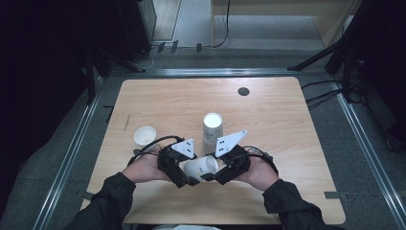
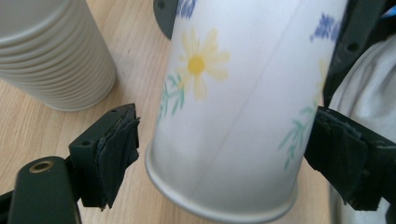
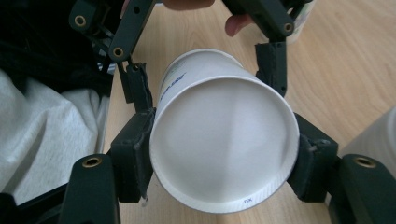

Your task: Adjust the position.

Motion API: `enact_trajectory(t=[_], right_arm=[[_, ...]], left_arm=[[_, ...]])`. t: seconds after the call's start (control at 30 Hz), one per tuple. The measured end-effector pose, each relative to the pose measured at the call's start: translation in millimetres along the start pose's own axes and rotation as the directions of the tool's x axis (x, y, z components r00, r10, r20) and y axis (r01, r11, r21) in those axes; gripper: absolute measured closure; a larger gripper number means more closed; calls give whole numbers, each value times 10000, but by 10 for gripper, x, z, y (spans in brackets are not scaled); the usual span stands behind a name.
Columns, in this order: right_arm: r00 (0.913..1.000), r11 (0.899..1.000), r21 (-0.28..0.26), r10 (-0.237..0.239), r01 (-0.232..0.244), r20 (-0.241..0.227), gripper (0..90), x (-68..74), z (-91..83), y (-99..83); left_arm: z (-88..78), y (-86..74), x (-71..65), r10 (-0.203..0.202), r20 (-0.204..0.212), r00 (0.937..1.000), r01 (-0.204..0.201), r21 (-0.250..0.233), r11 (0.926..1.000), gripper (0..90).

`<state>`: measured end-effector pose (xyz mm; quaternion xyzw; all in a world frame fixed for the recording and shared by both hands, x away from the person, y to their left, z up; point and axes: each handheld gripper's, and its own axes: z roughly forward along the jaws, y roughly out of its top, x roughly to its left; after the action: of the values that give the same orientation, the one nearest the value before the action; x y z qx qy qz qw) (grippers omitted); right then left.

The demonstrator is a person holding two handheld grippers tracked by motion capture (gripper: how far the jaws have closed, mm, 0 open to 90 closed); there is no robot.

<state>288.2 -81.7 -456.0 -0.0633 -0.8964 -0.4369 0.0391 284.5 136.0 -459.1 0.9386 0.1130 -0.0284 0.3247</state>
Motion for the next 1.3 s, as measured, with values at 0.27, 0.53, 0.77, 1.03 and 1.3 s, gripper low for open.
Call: enact_trajectory(t=[0.27,0.53,0.77,1.03,1.3], right_arm=[[9999,9980,-621,111,-110,19,349,23,-205,26],[9995,9937,-1099,180,-206,-244,349,26,-295,54],[9965,9843,-1732,205,-343,-807,349,22,-295,129],[9922,9767,-2092,231,-486,-1229,349,-23,-290,166],[9912,9766,-2088,252,-522,-1299,349,-24,-261,182]], left_arm=[[-95,-32,-9,-98,-31,9999,94,-1156,9933,127],[-129,-56,-63,-377,234,9990,418,-2114,9765,128],[-222,-95,-122,-514,579,9970,675,-3223,9442,134],[-341,-194,-126,-700,685,9952,916,-3972,9132,210],[-372,-197,-133,-628,574,9964,798,-3745,9238,244]])
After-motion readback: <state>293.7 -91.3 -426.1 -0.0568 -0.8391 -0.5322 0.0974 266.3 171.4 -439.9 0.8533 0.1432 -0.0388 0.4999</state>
